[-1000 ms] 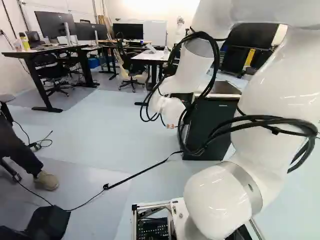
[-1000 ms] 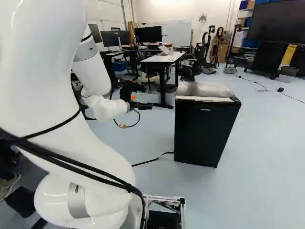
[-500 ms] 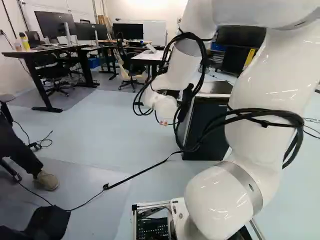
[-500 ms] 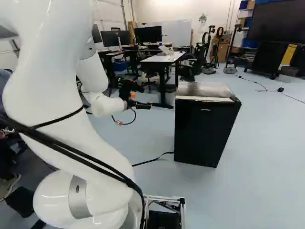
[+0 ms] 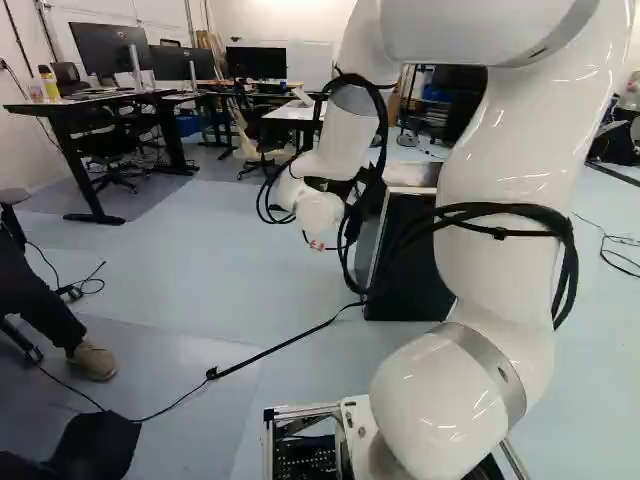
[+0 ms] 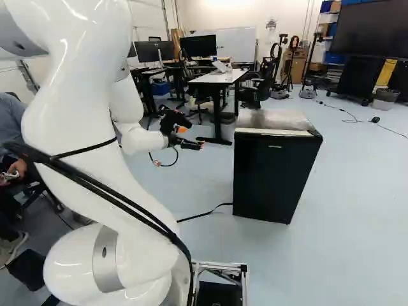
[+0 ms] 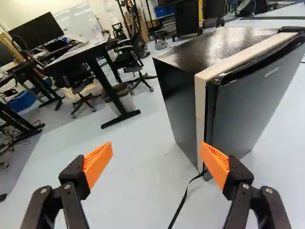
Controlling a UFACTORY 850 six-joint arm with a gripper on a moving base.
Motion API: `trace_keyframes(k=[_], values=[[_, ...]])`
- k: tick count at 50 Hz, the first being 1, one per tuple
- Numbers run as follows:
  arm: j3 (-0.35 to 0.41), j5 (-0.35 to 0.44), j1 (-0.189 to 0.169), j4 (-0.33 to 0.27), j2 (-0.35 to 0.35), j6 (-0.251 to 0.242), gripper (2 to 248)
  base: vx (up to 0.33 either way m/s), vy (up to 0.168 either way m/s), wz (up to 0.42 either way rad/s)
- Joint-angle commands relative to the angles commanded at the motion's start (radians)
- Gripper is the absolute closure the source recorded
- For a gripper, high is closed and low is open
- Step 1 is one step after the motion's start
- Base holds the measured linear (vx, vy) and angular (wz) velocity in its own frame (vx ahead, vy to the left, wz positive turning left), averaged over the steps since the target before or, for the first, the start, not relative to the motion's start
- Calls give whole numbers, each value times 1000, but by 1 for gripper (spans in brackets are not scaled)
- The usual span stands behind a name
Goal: Open the fridge door
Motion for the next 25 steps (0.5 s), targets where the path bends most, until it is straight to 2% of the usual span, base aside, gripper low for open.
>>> trace_keyframes(k=[25], values=[[-106,24,-3,182,-126,0,3,0,0,0]])
